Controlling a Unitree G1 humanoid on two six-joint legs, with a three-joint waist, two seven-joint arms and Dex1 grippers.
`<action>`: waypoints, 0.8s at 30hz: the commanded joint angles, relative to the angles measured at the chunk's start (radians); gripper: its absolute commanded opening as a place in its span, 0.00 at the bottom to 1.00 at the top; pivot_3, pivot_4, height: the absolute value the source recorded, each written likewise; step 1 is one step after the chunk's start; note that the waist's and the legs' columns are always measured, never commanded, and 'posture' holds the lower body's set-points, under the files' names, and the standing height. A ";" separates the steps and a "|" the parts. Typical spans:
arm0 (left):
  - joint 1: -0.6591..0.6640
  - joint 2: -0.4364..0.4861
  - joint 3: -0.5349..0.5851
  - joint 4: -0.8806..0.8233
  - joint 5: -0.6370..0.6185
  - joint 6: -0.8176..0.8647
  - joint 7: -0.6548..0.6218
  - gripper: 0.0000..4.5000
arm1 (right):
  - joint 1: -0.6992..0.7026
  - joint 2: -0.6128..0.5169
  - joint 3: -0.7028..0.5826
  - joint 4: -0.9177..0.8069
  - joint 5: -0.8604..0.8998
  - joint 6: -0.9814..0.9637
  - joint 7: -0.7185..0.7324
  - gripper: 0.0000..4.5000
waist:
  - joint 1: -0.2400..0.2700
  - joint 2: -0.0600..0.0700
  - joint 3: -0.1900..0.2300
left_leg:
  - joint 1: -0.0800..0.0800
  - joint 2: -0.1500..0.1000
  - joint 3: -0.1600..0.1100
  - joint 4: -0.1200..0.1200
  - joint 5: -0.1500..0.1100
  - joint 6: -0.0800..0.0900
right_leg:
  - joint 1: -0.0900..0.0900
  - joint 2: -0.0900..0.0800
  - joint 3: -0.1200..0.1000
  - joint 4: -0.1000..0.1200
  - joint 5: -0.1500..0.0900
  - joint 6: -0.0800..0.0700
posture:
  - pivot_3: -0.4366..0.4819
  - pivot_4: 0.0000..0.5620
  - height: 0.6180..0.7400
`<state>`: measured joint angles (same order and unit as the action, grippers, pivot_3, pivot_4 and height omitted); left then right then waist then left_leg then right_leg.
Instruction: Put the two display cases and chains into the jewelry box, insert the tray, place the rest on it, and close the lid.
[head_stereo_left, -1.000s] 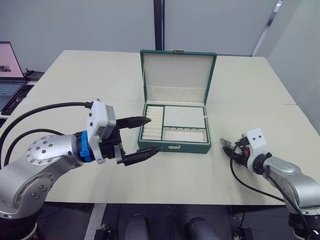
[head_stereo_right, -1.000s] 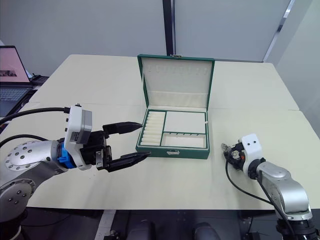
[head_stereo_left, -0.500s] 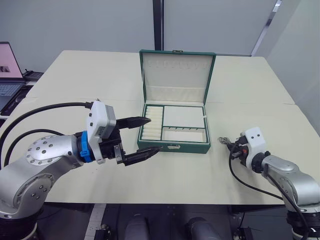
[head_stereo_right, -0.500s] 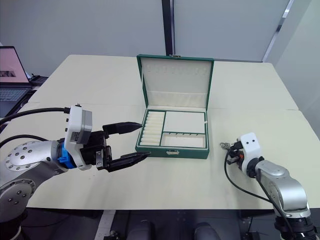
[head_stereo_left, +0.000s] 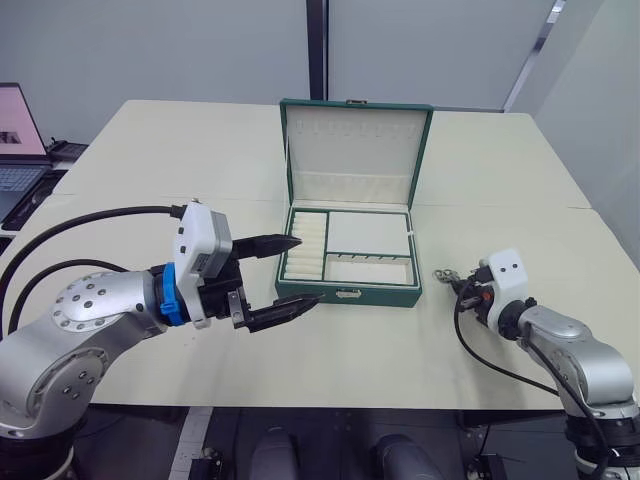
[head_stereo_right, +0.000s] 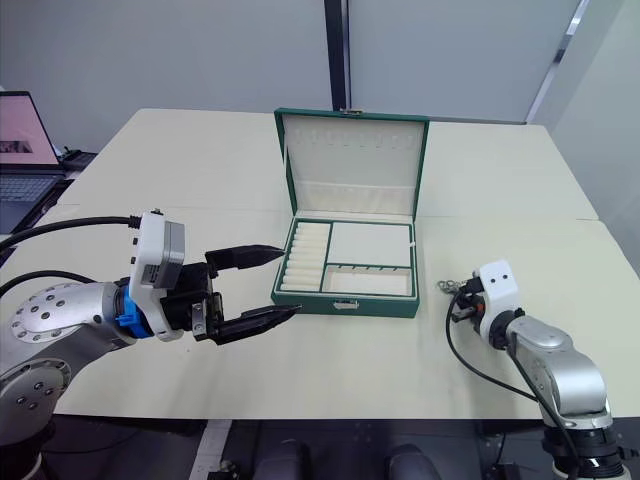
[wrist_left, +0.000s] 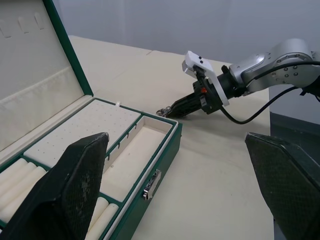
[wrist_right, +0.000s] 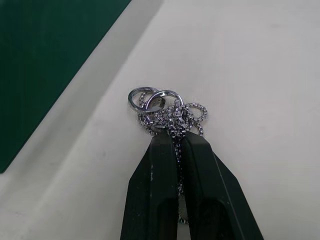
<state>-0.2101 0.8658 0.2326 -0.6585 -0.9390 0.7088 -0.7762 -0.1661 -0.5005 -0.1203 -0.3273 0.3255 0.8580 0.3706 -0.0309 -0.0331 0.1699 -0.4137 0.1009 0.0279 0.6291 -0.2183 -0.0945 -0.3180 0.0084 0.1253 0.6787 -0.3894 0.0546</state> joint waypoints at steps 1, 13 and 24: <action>0.004 0.000 0.027 -0.014 0.000 -0.024 -0.007 1.00 | -0.005 -0.001 -0.041 -0.038 0.012 -0.038 0.006 0.00 | 0.000 0.000 0.000 | 0.000 0.000 0.000 0.000 0.000 0.000 | 0.000 0.000 0.000 0.000 0.000 0.000 | 0.48 0.27 1.00; -0.002 0.007 0.022 0.030 0.025 -0.042 -0.051 1.00 | -0.011 -0.016 -0.107 -0.141 0.085 -0.032 0.039 0.00 | 0.000 0.000 0.000 | 0.000 0.000 0.000 0.000 0.000 0.000 | 0.000 0.000 0.000 0.000 0.000 0.000 | 0.48 0.27 1.00; -0.011 -0.006 0.012 0.031 0.038 -0.046 -0.055 1.00 | -0.016 -0.040 -0.040 -0.085 0.048 -0.052 0.043 0.00 | 0.000 0.000 0.000 | 0.000 0.000 0.000 0.000 0.000 0.000 | 0.000 0.000 0.000 0.000 0.000 0.000 | 0.48 0.27 1.00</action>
<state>-0.2065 0.8648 0.2402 -0.6162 -0.8987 0.6849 -0.8272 -0.1714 -0.5295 -0.1676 -0.4152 0.3905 0.8267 0.4127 -0.0310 -0.0328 0.1701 -0.4137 0.1009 0.0280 0.6290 -0.2183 -0.0944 -0.3180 0.0084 0.1253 0.6787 -0.3894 0.0547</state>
